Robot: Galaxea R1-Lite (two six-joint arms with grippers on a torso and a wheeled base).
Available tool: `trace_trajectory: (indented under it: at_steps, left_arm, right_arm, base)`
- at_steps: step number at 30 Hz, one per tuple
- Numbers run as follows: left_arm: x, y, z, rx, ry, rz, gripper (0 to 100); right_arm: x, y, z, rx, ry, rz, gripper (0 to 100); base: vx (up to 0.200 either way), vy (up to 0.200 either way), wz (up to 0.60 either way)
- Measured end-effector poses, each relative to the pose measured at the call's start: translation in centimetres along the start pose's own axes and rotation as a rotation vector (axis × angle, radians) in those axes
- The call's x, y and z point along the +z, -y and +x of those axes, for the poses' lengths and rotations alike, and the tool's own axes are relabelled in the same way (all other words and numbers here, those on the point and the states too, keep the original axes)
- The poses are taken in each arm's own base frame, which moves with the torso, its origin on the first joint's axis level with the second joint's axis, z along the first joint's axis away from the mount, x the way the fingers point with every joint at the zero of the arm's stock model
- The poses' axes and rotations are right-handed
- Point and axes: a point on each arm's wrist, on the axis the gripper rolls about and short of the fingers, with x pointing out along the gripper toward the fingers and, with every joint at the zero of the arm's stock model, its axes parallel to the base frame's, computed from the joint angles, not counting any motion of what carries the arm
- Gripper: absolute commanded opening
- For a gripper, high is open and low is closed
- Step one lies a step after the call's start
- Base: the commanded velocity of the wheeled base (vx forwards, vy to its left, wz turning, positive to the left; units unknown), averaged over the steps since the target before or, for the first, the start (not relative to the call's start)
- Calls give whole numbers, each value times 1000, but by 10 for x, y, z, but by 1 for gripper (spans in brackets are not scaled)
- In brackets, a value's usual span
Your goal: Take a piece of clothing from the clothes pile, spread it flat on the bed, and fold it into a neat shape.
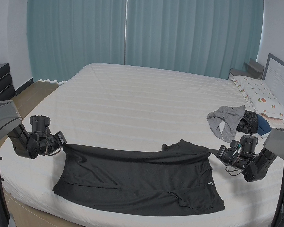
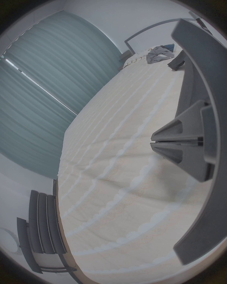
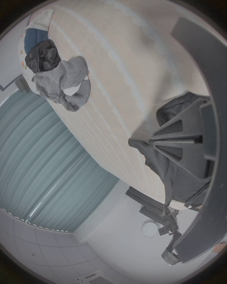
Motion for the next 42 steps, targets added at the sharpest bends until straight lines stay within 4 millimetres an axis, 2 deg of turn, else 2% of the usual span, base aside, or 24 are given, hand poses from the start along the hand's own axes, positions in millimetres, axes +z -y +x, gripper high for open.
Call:
trace_trajectory:
  at_steps: [21,36,42]
  left_arm:
    - [-15,1,-42,16,-48,71,0]
    - [-36,-4,-64,38,-112,87,0]
    - [-53,-11,-73,39,-180,115,0]
  right_arm:
    - [-24,0,-39,8,-28,3,0]
    - [-44,8,-64,-29,-85,-96,0]
    - [-50,10,-72,-19,-99,-109,0]
  base:
    - [0,0,0]
    - [0,0,0]
    - [0,0,0]
